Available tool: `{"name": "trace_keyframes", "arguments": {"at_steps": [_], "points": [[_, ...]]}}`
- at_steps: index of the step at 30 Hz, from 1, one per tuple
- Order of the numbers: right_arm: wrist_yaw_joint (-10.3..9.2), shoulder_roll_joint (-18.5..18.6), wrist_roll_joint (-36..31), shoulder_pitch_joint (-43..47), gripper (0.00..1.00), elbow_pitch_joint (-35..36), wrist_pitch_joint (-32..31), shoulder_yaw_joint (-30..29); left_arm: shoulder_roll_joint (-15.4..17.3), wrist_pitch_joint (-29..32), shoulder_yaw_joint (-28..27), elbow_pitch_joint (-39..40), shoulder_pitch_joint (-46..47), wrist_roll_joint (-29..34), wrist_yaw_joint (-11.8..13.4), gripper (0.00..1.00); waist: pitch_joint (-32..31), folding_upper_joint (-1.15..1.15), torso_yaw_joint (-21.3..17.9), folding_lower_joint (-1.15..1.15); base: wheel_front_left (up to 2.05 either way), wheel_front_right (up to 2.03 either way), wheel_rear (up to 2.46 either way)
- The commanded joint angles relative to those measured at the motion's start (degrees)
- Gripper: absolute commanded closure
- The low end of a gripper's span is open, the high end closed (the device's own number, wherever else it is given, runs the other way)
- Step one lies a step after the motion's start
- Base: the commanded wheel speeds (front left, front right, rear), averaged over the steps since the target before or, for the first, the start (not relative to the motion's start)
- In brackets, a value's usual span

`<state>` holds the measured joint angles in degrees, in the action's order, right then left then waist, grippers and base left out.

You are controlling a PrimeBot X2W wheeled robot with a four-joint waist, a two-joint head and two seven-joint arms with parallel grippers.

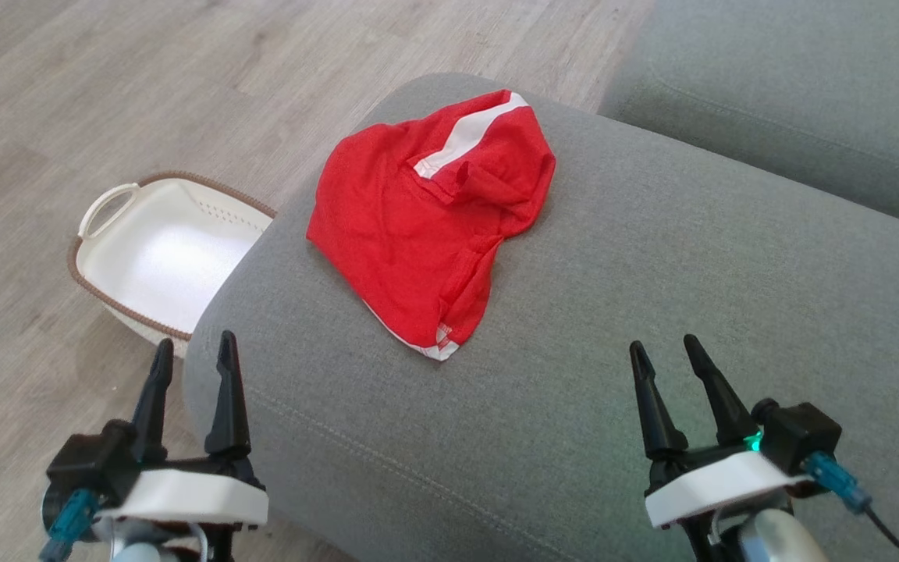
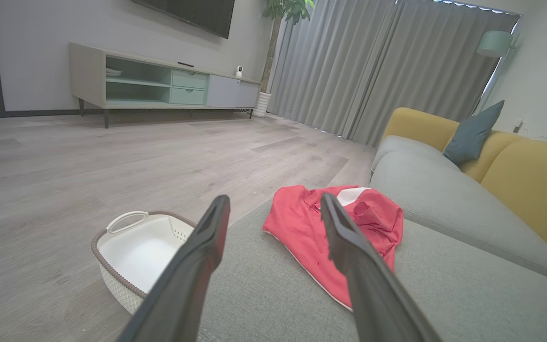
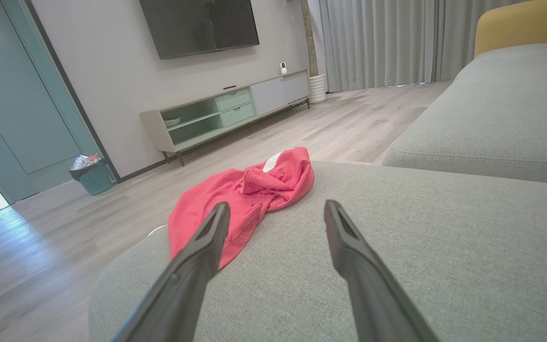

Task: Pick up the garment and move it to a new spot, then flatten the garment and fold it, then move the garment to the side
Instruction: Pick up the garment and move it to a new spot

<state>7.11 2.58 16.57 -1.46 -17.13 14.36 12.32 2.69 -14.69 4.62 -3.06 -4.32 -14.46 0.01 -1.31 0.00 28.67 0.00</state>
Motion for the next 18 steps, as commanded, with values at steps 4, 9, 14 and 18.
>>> {"name": "trace_keyframes", "arguments": {"at_steps": [4,9,14,18], "points": [[0.37,0.3,-0.42,-2.41,0.0,1.61,0.63,-0.31,0.19,-0.31,-2.7,1.32,3.41,0.13,-0.87,0.0,0.32,0.0,-0.37,0.0,0.0,0.0,0.0],[0.37,0.3,-1.48,-2.23,0.0,2.9,0.63,-2.32,0.56,-0.31,-5.83,0.13,6.46,1.69,-3.25,0.0,2.48,0.0,-4.13,0.0,0.0,0.0,0.0],[0.37,0.3,-3.28,-3.87,0.0,4.51,0.63,-4.08,2.69,-0.31,-9.34,-1.78,12.31,2.09,-5.12,0.0,6.9,0.0,-9.7,0.0,0.0,0.0,0.0],[0.37,0.3,-4.35,-5.29,0.0,6.23,0.63,-5.22,5.79,-0.31,-10.97,-6.26,18.26,2.54,-5.89,0.0,10.37,0.0,-13.81,0.0,0.0,0.0,0.0]]}}
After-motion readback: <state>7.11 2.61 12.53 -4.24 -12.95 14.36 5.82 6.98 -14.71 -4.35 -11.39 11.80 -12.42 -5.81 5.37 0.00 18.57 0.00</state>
